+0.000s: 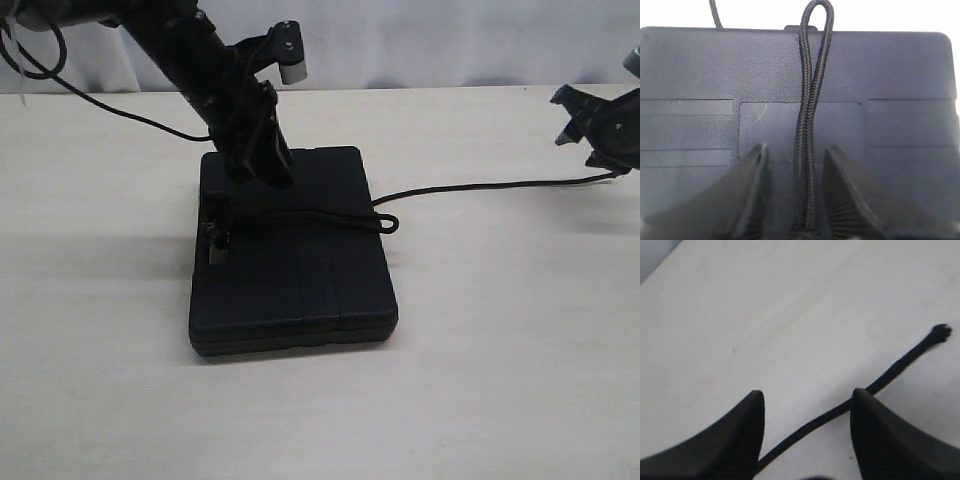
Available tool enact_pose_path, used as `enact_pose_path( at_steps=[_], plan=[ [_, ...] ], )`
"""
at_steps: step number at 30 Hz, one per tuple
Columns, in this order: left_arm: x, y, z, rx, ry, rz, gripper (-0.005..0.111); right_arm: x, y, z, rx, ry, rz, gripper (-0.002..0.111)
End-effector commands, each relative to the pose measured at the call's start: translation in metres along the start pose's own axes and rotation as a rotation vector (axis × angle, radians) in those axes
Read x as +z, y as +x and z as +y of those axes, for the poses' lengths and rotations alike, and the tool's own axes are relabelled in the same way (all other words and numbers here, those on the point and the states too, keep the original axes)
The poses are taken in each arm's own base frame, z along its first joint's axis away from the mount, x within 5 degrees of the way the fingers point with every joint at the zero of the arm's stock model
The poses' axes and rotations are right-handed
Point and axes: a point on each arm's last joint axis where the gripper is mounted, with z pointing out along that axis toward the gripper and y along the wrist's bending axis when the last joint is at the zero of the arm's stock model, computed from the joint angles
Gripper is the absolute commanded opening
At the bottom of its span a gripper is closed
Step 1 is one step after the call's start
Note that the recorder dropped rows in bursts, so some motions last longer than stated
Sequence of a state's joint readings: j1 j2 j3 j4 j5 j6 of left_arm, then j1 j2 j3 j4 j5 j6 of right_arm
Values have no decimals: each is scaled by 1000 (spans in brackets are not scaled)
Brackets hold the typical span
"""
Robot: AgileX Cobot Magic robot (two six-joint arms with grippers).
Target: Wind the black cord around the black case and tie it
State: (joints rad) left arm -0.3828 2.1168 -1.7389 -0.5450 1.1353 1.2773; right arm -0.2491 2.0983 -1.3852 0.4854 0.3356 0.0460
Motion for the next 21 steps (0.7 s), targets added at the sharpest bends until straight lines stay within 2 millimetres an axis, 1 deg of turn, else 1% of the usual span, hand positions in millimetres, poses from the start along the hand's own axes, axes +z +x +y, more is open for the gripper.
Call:
enact_pose_path(
  at_steps=[1,4,6,8,10,12,15,17,20,21],
  plan=[
    [0,-2,0,-76,6,-6,34,12,-13,-37,102,47,40,50],
    [0,-2,0,-77,0,-8,34,12,-23,-58,162,71,2,50],
    [0,-3,2,-77,-19,-15,34,12,-27,-64,173,80,-28,50],
    [0,-3,3,-77,-35,-20,34,16,-28,-66,183,81,-60,50],
    [0,-3,4,-77,-39,-22,34,26,-24,-69,229,75,-55,50],
    [0,-3,4,-83,-41,-22,34,35,-19,-66,245,63,-42,50],
    [0,-3,4,-85,-40,-22,34,46,-16,-63,223,51,-20,50],
    [0,-3,4,-85,-46,-24,34,52,-14,-58,205,42,-1,50],
    [1,-3,5,-87,-42,-22,34,63,-10,-50,172,28,31,46],
    [2,-2,5,-88,-40,-21,34,65,-9,-49,155,26,40,42]
  ],
)
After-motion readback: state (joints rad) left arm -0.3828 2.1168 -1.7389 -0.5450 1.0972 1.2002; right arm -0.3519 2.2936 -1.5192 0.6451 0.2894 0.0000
